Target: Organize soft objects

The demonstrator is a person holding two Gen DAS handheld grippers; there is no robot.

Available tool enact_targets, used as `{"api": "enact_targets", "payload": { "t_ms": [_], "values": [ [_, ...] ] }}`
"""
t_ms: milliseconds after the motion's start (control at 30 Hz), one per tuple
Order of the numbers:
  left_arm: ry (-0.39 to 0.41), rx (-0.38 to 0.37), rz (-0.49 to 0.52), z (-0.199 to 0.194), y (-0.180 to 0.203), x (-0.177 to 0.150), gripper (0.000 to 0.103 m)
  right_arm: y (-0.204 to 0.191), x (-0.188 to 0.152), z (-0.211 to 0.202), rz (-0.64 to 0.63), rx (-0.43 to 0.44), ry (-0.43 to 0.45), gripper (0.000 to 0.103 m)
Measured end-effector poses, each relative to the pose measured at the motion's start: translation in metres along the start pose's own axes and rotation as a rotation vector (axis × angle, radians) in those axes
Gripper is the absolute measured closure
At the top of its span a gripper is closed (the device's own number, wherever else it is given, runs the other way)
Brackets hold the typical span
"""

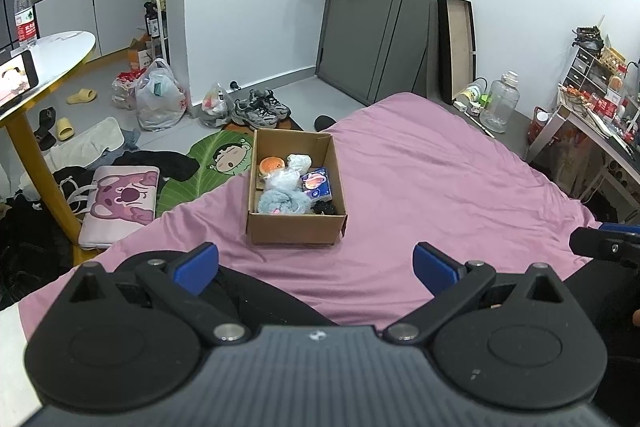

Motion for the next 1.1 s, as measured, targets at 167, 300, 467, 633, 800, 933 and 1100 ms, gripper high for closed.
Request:
{"api": "enact_targets", "payload": {
  "t_ms": [167,300,467,633,800,933,1100],
  "values": [
    [-0.003,-0.005,-0.002,-0.0001,-0.0013,-0.0009,0.000,0.0000,-0.0002,0.0000,0.000,0.000,0.000,0.000],
    [-0.005,0.001,0.002,0.0008,-0.0014,-0.0013,0.000,-0.0005,-0.0003,-0.0001,0.001,0.000,-0.001,0.000],
    [-0.007,0.003,0.001,0.0020,-0.0018,-0.0016,0.000,-0.0001,0.0000,-0.0001,0.001,0.000,0.000,0.000],
    [-0.008,0.003,0.002,0.0024,-0.0016,-0.0014,0.000,0.0000,0.0002,-0.0001,0.002,0.000,-0.001,0.000],
    [-0.008,0.003,0.001,0.0023,-0.0011,-0.0013,0.000,-0.0005,-0.0001,0.0004,0.001,-0.001,-0.002,0.000],
    [-0.008,0.003,0.002,0.0023,-0.0009,-0.0012,0.000,-0.0006,0.0001,0.0004,0.003,-0.001,-0.001,0.000],
    [-0.010,0.003,0.006,0.0047,-0.0013,-0.0030,0.000,-0.0003,0.0004,0.0004,0.004,0.000,-0.001,0.000]
  ]
}}
Point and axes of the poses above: each gripper's, at about its wrist camera, not at the fingertips, and z roughly the way its jaws point, y to its right, x to its top, the point moved 1 cm from there along z, roughly the way its jaws point, and after that the axes turned 14 degrees about z, right-handed, at the moved point
